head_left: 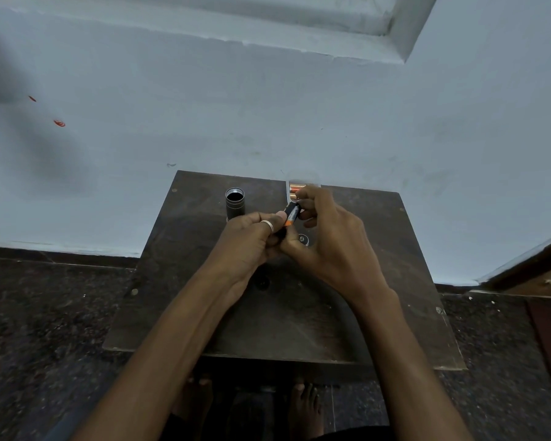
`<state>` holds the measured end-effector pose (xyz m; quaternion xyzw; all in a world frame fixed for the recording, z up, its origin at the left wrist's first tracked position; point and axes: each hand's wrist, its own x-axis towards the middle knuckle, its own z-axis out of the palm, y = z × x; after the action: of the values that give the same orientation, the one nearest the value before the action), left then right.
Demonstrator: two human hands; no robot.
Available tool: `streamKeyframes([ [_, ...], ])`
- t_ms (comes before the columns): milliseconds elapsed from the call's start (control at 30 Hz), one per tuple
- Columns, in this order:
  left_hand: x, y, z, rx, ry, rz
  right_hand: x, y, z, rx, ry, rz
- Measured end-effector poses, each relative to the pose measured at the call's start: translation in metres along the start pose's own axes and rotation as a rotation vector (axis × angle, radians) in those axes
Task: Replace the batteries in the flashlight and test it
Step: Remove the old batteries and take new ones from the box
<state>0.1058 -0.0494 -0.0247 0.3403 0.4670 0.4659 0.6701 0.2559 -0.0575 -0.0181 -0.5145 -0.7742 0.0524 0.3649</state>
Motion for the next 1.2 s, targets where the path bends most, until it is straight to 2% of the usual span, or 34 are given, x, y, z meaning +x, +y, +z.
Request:
streamKeyframes([
  [200,-0.005,0.005,0.001,-0.062,-0.044,-0.001,0.002,0.0,-0.001,0.118,-0.025,-0.01],
  [400,-0.004,0.005,0.001,-0.047,-0.001,-0.027,0.002,0.008,-0.001,0.137,-0.069,-0.059],
  [567,-0.003,0.006,0.001,-0.067,0.007,-0.06,0.005,0.009,0.0,0.163,0.023,-0.072],
  [633,-0.003,0.006,0.003,-0.061,0.015,-0.069,0.007,0.008,0.001,0.208,0.108,0.01],
  [700,-0.003,0.005,0.004,-0.062,0.021,-0.077,0.009,0.008,0.001,0.333,0.169,0.208],
  [800,-0.003,0.006,0.005,-0.074,0.028,-0.09,0.011,0.009,-0.004,0.616,0.199,0.495],
  [933,-0.003,0.007,0.004,-0.085,0.04,-0.088,0.011,0.015,-0.012,0.779,0.19,0.688],
  [1000,-0.003,0.007,0.004,-0.089,0.039,-0.086,0.009,0.021,-0.012,0.671,0.132,0.732],
  [1200,-0.003,0.006,0.003,-0.077,0.042,-0.085,0.002,0.033,-0.008,-0.039,-0.193,0.682],
])
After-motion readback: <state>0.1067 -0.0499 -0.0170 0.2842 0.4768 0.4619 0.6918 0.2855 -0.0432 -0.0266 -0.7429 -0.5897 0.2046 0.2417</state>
